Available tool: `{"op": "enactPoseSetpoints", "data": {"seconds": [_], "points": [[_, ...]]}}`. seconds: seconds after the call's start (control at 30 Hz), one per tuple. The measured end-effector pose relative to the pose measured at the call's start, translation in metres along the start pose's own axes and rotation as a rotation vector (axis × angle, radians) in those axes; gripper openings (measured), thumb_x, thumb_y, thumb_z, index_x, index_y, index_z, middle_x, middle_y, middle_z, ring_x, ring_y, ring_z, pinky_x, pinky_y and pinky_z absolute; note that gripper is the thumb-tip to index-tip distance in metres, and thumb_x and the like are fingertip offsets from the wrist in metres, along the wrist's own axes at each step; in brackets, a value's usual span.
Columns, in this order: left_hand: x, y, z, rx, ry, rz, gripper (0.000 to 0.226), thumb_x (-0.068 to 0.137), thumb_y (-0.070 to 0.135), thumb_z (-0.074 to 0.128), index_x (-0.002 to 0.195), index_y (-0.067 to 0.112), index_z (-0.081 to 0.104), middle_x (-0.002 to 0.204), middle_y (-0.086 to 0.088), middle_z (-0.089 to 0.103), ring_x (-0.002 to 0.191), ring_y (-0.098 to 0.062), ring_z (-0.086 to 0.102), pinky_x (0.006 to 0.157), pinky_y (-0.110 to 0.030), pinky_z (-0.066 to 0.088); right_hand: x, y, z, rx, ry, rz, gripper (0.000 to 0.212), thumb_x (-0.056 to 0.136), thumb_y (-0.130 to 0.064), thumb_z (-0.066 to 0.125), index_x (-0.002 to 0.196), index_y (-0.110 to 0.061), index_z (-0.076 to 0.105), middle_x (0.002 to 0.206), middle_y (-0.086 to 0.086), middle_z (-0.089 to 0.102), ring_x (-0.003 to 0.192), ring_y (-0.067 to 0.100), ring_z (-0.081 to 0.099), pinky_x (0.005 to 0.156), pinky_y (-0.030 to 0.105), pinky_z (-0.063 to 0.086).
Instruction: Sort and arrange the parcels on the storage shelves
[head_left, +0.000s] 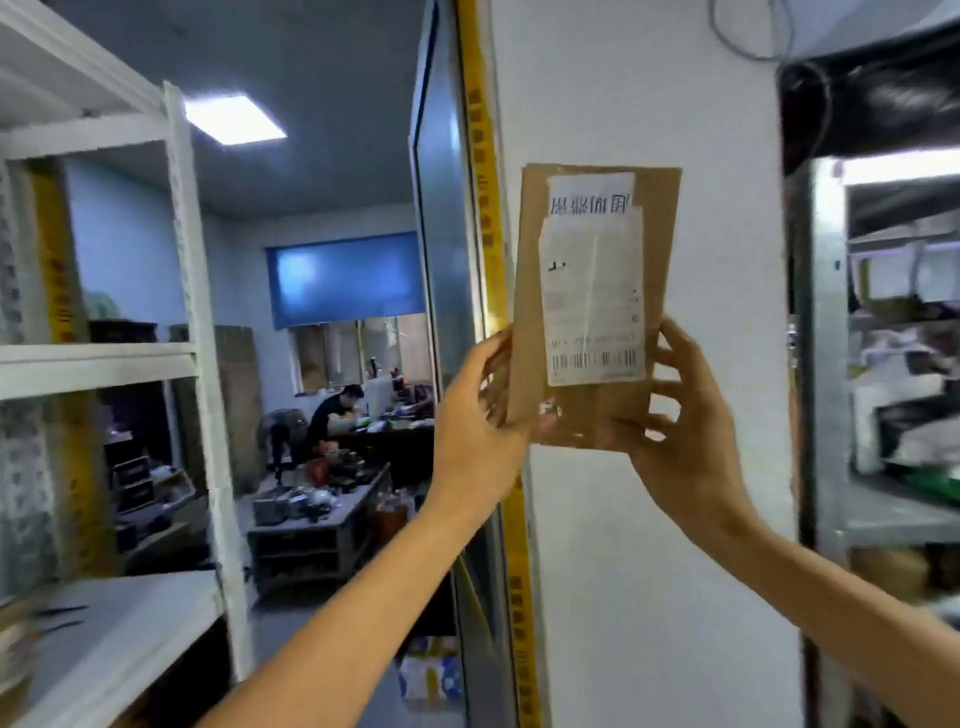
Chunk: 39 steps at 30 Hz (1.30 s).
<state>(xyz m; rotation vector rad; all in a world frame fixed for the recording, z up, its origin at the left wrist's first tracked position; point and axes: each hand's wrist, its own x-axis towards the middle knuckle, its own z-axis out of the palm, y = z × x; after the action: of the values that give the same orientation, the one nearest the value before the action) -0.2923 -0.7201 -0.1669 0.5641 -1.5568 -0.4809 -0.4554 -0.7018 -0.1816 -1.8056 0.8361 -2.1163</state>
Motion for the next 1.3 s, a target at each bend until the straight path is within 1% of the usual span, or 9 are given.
{"op": "enactPoseSetpoints", "data": {"seconds": [0.17, 0.23, 0.4, 0.57, 0.67, 0.83, 1.03, 1.17, 1.3], "points": [[-0.008, -0.071, 0.109, -0.176, -0.126, -0.083, 0.071, 0.066, -0.006, 0.082, 0.121, 0.026, 0.051, 0.116, 0.017, 0.062, 0.107, -0.002, 0.063, 0.088, -0.023, 0.055, -0.016, 0.062, -0.091, -0.318, 0.081, 0.094, 0.095, 0.071, 0.013, 0.074, 0.144, -0.033, 0.033, 0.137, -0.003, 0.045, 0.118, 0.016, 0.054, 0.071, 0.023, 0.058], [-0.016, -0.094, 0.148, -0.24, -0.201, -0.116, 0.072, 0.065, -0.005, 0.083, 0.118, 0.031, 0.05, 0.114, 0.022, 0.061, 0.107, 0.0, 0.062, 0.085, -0.019, 0.054, -0.028, 0.078, -0.124, -0.432, 0.121, 0.126, 0.094, 0.072, 0.009, 0.077, 0.144, -0.031, 0.033, 0.137, -0.003, 0.046, 0.117, 0.01, 0.054, 0.07, 0.016, 0.055], [-0.04, -0.144, 0.222, -0.362, -0.422, -0.224, 0.071, 0.064, -0.006, 0.084, 0.111, 0.036, 0.051, 0.113, 0.021, 0.061, 0.109, -0.012, 0.062, 0.091, -0.027, 0.054, -0.07, 0.106, -0.179, -0.692, 0.265, 0.277, 0.1, 0.066, 0.007, 0.078, 0.147, -0.026, 0.03, 0.135, 0.0, 0.048, 0.12, 0.016, 0.052, 0.085, 0.038, 0.057], [-0.063, -0.172, 0.269, -0.43, -0.637, -0.287, 0.067, 0.066, -0.003, 0.083, 0.117, 0.026, 0.049, 0.114, 0.018, 0.06, 0.106, -0.008, 0.062, 0.082, -0.016, 0.054, -0.104, 0.119, -0.202, -0.822, 0.427, 0.417, 0.1, 0.066, 0.012, 0.074, 0.147, -0.026, 0.03, 0.135, -0.004, 0.045, 0.12, 0.005, 0.047, 0.089, 0.037, 0.055], [-0.076, -0.183, 0.304, -0.463, -0.763, -0.306, 0.068, 0.066, -0.002, 0.083, 0.12, 0.022, 0.048, 0.118, 0.011, 0.059, 0.109, -0.01, 0.061, 0.088, -0.024, 0.054, -0.124, 0.128, -0.223, -0.895, 0.523, 0.466, 0.102, 0.066, 0.009, 0.076, 0.147, -0.03, 0.029, 0.135, -0.008, 0.043, 0.124, 0.008, 0.045, 0.094, 0.045, 0.053], [-0.116, -0.189, 0.369, -0.537, -0.937, -0.331, 0.065, 0.068, -0.006, 0.081, 0.118, 0.02, 0.048, 0.11, 0.016, 0.057, 0.097, 0.007, 0.056, 0.073, -0.003, 0.047, -0.164, 0.137, -0.273, -1.023, 0.672, 0.56, 0.1, 0.067, 0.006, 0.079, 0.147, -0.029, 0.03, 0.135, -0.008, 0.044, 0.125, 0.009, 0.045, 0.094, 0.043, 0.053], [-0.179, -0.21, 0.451, -0.544, -1.055, -0.419, 0.065, 0.067, -0.002, 0.083, 0.103, 0.038, 0.047, 0.111, 0.017, 0.056, 0.11, -0.014, 0.058, 0.09, -0.023, 0.051, -0.213, 0.156, -0.344, -1.079, 0.716, 0.676, 0.098, 0.067, 0.004, 0.079, 0.148, -0.025, 0.031, 0.134, -0.007, 0.046, 0.124, 0.008, 0.045, 0.102, 0.036, 0.049], [-0.216, -0.233, 0.491, -0.527, -1.135, -0.477, 0.063, 0.066, -0.005, 0.082, 0.101, 0.035, 0.048, 0.112, 0.01, 0.061, 0.106, -0.014, 0.061, 0.079, -0.015, 0.053, -0.249, 0.182, -0.381, -1.028, 0.739, 0.758, 0.098, 0.067, 0.004, 0.078, 0.147, -0.026, 0.031, 0.131, -0.006, 0.048, 0.119, 0.007, 0.05, 0.094, 0.032, 0.053], [-0.247, -0.272, 0.523, -0.445, -1.204, -0.577, 0.066, 0.063, 0.0, 0.085, 0.104, 0.037, 0.049, 0.117, 0.005, 0.062, 0.108, -0.016, 0.062, 0.089, -0.037, 0.056, -0.28, 0.221, -0.404, -0.973, 0.771, 0.867, 0.097, 0.067, 0.002, 0.08, 0.146, -0.026, 0.032, 0.133, -0.004, 0.049, 0.118, 0.009, 0.052, 0.091, 0.033, 0.055]]}}
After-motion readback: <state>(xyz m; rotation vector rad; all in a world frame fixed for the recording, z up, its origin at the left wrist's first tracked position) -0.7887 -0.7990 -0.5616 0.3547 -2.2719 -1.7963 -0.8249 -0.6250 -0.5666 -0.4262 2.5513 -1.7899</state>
